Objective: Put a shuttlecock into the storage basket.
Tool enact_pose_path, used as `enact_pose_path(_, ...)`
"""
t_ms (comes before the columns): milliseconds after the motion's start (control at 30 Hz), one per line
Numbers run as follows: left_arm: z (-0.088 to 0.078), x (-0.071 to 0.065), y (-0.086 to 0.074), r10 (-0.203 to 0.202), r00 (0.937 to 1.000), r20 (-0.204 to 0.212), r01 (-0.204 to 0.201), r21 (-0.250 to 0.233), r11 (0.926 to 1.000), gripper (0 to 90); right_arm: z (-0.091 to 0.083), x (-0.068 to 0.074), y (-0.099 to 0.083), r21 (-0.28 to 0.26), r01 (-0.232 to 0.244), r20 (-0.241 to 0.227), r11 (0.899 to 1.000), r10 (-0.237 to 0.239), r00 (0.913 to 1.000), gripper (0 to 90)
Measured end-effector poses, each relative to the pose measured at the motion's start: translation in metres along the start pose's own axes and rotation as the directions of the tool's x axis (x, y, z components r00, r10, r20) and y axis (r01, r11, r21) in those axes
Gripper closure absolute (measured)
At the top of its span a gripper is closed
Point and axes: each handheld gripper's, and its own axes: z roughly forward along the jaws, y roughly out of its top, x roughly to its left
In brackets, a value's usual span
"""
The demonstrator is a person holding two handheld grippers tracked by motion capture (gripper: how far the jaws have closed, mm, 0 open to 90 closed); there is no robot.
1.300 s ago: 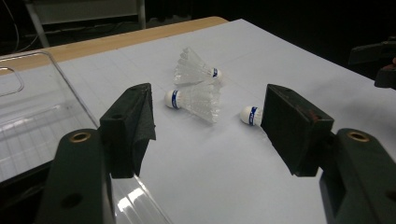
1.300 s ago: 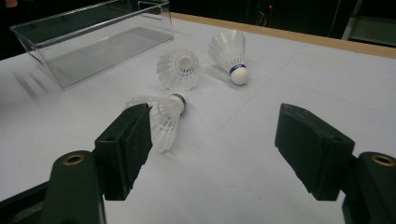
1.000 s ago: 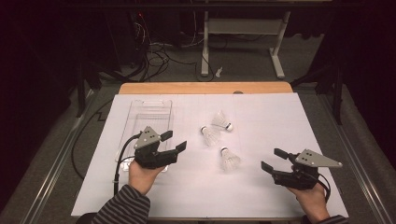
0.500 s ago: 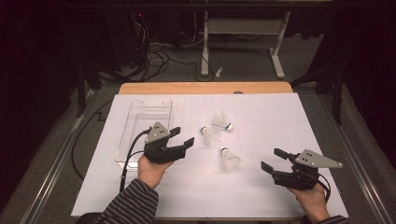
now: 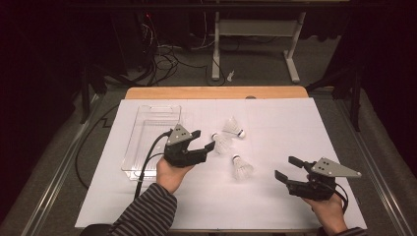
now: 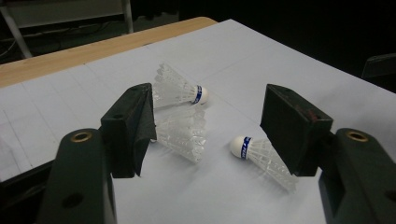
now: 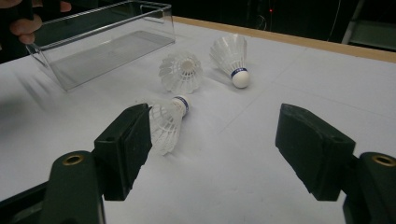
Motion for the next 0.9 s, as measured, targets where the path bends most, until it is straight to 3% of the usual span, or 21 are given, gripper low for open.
enact_pose_path(400,0.018,-0.005,0.000,0.019,0.9997,-0.015,-0.019,0.004,0.9998,35.9,0.000,0.000,0.000,-0.003,-0.001,-0.003,1.000,0.001,1.0000,27.7)
enact_pose_path(900,0.045,-0.007,-0.005,0.008,0.9998,-0.019,-0.008,0.021,0.9997,35.9,0.000,-0.001,0.000,-0.001,-0.003,-0.007,1.000,0.003,1.0000,27.7)
